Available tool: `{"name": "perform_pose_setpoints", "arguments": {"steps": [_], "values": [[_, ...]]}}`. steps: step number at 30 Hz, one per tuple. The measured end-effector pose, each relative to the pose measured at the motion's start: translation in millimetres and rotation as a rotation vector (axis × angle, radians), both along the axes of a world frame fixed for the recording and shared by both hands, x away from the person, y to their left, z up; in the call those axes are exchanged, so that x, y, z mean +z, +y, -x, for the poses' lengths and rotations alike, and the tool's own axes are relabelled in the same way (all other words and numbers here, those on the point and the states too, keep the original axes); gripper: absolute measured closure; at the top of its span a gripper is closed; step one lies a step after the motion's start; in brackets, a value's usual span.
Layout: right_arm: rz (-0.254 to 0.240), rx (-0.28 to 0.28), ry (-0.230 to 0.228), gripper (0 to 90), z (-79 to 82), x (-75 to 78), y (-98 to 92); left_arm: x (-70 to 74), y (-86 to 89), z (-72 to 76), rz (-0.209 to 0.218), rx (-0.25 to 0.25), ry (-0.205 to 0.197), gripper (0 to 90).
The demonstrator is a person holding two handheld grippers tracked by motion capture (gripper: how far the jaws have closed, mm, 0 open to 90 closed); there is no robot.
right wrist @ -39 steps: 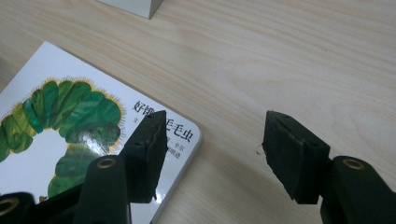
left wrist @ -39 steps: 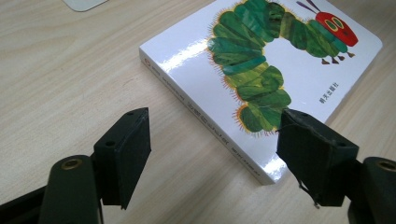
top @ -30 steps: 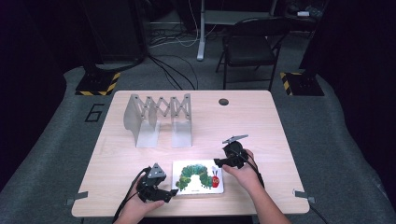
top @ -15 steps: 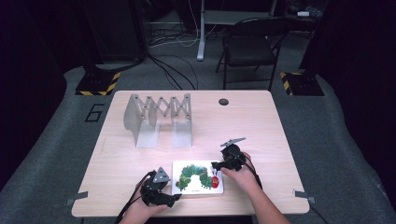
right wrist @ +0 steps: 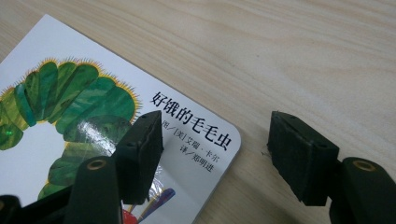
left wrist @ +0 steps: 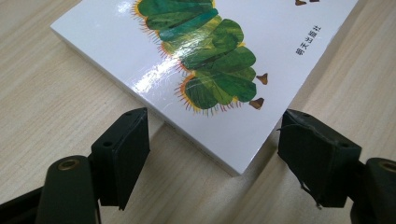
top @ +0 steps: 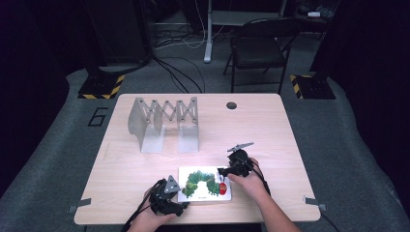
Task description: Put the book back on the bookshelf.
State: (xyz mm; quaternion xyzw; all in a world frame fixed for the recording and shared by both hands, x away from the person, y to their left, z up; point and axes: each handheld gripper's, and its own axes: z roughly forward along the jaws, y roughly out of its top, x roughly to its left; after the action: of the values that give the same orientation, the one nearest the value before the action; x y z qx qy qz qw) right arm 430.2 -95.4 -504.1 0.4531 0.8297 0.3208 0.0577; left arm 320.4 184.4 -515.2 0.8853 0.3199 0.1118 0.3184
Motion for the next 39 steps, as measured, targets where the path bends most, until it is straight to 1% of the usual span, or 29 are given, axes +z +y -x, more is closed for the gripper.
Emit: {"name": "perform_pose_setpoints", "arguments": {"steps": [2, 3, 4, 8, 12, 13, 14, 15, 16, 17, 18, 19, 20, 23, 25, 26, 28, 30, 31, 32, 33, 35, 37, 39], "values": [[-0.002, -0.006, 0.005, 35.6, 0.6, 0.1, 1.1, -0.1, 0.1, -0.2, 0.004, -0.001, 0.001, 25.5], [-0.001, 0.003, 0.001, 35.5, 0.1, 0.0, 0.6, -0.4, 0.4, -0.5, 0.014, 0.003, 0.000, 27.0], [-0.002, 0.000, 0.000, 35.6, 0.0, -0.3, 0.9, -0.3, 1.1, -1.2, 0.013, 0.010, -0.007, 28.4], [-0.003, 0.006, 0.001, 36.3, -0.3, -0.5, 1.2, -0.8, 3.2, -3.1, 0.020, 0.024, -0.008, 29.5], [-0.009, 0.002, 0.012, 36.4, -0.9, -0.7, 0.9, -1.2, 2.8, -3.0, 0.025, 0.016, -0.007, 27.8], [-0.011, 0.005, 0.014, 36.7, -1.2, -0.8, 0.5, -1.4, 2.0, -2.8, 0.032, 0.016, -0.002, 27.8], [-0.018, -0.012, 0.027, 37.5, -0.8, -0.6, 1.0, -1.3, 1.7, -2.7, 0.026, 0.018, -0.006, 25.6], [-0.018, -0.012, 0.027, 37.5, -0.8, -0.6, 1.0, -1.2, 1.8, -2.7, 0.022, 0.015, -0.006, 25.6], [-0.030, -0.004, 0.034, 37.7, -0.8, -0.6, 0.7, -1.5, 1.3, -2.4, 0.027, 0.020, -0.007, 25.1], [-0.032, 0.006, 0.029, 37.8, -1.1, -1.1, 0.8, -1.5, 1.1, -2.2, 0.029, 0.022, -0.006, 24.8], [-0.034, 0.001, 0.027, 37.9, -0.8, -1.3, 1.9, -0.9, 1.3, -1.8, 0.028, 0.023, 0.001, 24.8], [-0.039, 0.010, 0.031, 37.7, -0.7, -1.4, 2.5, -1.0, 1.2, -1.3, 0.037, 0.029, 0.008, 24.8], [-0.034, 0.016, 0.026, 37.0, -0.5, -1.4, 3.3, -1.0, 1.2, -1.3, 0.037, 0.029, 0.008, 24.9], [-0.031, 0.008, 0.031, 36.7, 0.2, -1.0, 5.5, -0.2, 0.9, -0.3, 0.040, 0.031, 0.020, 24.9], [-0.031, 0.016, 0.031, 36.9, -0.1, -1.0, 4.2, 0.2, 0.9, 0.2, 0.042, 0.025, 0.027, 25.2], [-0.033, 0.003, 0.044, 37.8, 0.1, -0.3, 3.9, -0.3, 0.6, 0.4, 0.045, 0.025, 0.023, 25.3], [-0.031, 0.007, 0.043, 38.1, 0.0, -0.4, 3.1, -0.3, 0.0, 1.2, 0.039, 0.026, 0.020, 25.1], [-0.031, -0.002, 0.051, 38.3, 0.3, 0.2, 3.5, -0.9, -0.9, 1.8, 0.043, 0.031, 0.015, 24.8], [-0.030, -0.005, 0.055, 38.5, 0.5, 0.5, 3.7, -0.8, -1.0, 1.9, 0.036, 0.029, 0.012, 24.8], [-0.028, -0.005, 0.054, 38.5, 0.7, 0.6, 3.9, -1.1, -1.7, 2.5, 0.032, 0.033, 0.004, 23.4], [-0.028, -0.005, 0.054, 38.5, 0.7, 0.6, 3.9, -1.9, -2.5, 3.2, 0.038, 0.033, 0.007, 23.4], [-0.029, -0.007, 0.055, 38.4, 0.7, 0.6, 4.0, -2.3, -3.8, 4.0, 0.027, 0.033, -0.004, 21.8], [-0.032, -0.016, 0.058, 38.7, 0.4, 0.8, 4.4, -3.7, -6.0, 5.3, 0.025, 0.037, -0.012, 19.4], [-0.031, -0.010, 0.052, 39.0, -0.1, 0.4, 3.9, -3.8, -6.2, 5.2, 0.025, 0.035, -0.013, 18.8]]}}
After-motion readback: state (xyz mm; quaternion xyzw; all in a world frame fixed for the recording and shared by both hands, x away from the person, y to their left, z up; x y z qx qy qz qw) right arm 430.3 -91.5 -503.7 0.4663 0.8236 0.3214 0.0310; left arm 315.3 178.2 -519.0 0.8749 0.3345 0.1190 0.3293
